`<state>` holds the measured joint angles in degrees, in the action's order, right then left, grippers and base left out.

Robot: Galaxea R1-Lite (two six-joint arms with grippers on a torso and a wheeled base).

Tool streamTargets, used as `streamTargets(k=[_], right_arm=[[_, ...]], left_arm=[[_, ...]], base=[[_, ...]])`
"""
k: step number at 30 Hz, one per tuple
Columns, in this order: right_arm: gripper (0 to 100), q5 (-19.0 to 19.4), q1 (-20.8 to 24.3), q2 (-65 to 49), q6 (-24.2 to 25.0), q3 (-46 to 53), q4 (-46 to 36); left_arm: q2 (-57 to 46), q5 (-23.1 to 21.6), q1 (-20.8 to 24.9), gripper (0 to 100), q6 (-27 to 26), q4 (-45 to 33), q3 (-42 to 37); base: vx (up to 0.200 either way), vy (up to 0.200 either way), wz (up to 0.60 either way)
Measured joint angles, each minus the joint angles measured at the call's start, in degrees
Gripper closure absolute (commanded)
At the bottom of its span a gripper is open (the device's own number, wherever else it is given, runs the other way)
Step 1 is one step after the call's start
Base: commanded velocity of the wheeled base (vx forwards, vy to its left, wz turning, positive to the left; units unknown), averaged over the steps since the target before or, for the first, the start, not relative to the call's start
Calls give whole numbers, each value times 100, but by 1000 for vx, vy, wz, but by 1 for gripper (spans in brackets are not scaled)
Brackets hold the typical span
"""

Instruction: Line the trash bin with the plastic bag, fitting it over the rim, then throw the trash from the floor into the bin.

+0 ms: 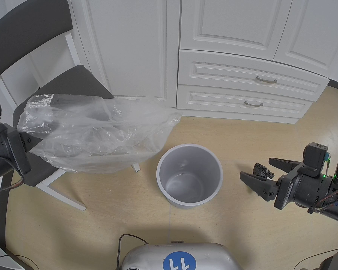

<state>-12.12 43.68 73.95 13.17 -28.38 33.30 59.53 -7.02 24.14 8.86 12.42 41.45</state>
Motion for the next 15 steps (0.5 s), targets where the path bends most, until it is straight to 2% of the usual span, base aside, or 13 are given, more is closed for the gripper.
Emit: streamTargets(k=[15], right_arm=[[0, 2, 107, -9, 16, 27, 9]], left_arm=[[-300, 0, 455, 100, 0, 30, -71]], base=[[0, 0, 0]])
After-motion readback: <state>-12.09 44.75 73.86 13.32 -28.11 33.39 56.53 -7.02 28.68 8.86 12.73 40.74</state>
